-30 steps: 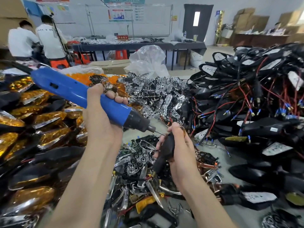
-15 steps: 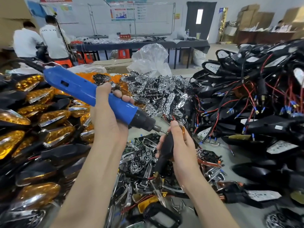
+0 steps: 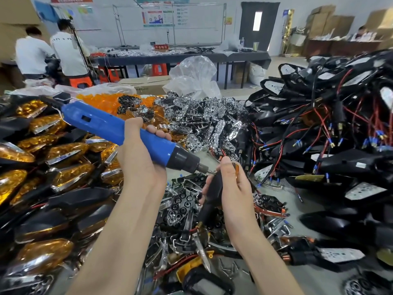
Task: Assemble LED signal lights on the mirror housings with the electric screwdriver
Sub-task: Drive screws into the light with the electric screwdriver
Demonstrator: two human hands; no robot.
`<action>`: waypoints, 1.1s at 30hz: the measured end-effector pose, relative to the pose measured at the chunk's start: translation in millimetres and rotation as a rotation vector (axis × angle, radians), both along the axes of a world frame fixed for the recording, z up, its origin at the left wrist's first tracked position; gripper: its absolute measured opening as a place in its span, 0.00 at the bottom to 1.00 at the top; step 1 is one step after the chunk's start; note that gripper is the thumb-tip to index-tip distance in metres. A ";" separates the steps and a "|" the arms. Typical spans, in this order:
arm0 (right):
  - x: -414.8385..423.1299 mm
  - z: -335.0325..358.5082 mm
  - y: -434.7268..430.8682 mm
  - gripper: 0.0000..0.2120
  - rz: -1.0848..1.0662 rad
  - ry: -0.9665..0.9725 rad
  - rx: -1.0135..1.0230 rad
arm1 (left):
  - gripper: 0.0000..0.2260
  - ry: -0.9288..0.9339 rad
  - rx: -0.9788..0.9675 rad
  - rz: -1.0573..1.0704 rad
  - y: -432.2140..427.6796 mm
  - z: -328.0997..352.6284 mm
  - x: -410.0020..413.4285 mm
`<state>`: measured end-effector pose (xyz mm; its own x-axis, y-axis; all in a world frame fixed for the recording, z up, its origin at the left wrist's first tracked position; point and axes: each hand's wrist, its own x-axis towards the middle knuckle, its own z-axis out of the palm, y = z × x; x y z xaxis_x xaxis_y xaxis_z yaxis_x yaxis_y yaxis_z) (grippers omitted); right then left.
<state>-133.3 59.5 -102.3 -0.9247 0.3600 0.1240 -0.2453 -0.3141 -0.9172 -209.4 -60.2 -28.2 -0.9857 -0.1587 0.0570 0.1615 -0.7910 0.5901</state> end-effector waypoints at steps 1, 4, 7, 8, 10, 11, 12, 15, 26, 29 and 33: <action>0.3 0.1 0.2 0.15 -0.011 0.002 0.013 | 0.08 -0.010 0.006 -0.008 0.6 -1.0 -0.3; 1.1 0.9 -0.1 0.13 -0.034 0.007 0.042 | 0.10 -0.038 0.006 -0.007 1.3 -3.0 -0.8; 1.3 1.2 -0.3 0.13 -0.041 -0.004 0.037 | 0.10 -0.051 0.010 0.016 2.7 -2.3 0.1; 1.3 1.1 -0.3 0.13 -0.045 -0.005 0.037 | 0.09 -0.056 0.012 0.023 3.0 -1.6 0.6; 1.5 2.1 -1.1 0.13 -0.058 -0.004 0.055 | 0.08 -0.065 0.020 0.030 3.4 -0.7 1.0; 1.7 2.2 -1.4 0.13 -0.061 -0.003 0.063 | 0.08 -0.071 0.023 0.030 3.6 -0.4 1.2; 1.5 2.3 -1.9 0.13 -0.060 -0.001 0.065 | 0.08 -0.077 0.024 0.029 3.3 -0.4 1.1; 2.1 2.6 -2.8 0.12 -0.053 0.005 0.062 | 0.08 -0.095 0.011 0.031 2.0 -1.4 0.8; 4.4 1.2 -1.5 0.20 -0.002 0.024 0.010 | 0.09 -0.144 -0.030 0.133 6.0 -4.5 2.8; 3.6 -0.9 -2.9 0.19 -0.003 0.030 0.044 | 0.10 -0.156 -0.027 0.154 4.2 -3.9 2.3; 2.7 -2.4 -3.1 0.18 -0.014 0.057 0.075 | 0.11 -0.137 -0.030 0.164 5.2 -0.5 4.1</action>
<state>-130.6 56.4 -104.6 -0.9102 0.3609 0.2034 -0.3018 -0.2413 -0.9223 -205.3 -54.9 -28.6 -0.9457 -0.3177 -0.0685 0.2031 -0.7423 0.6385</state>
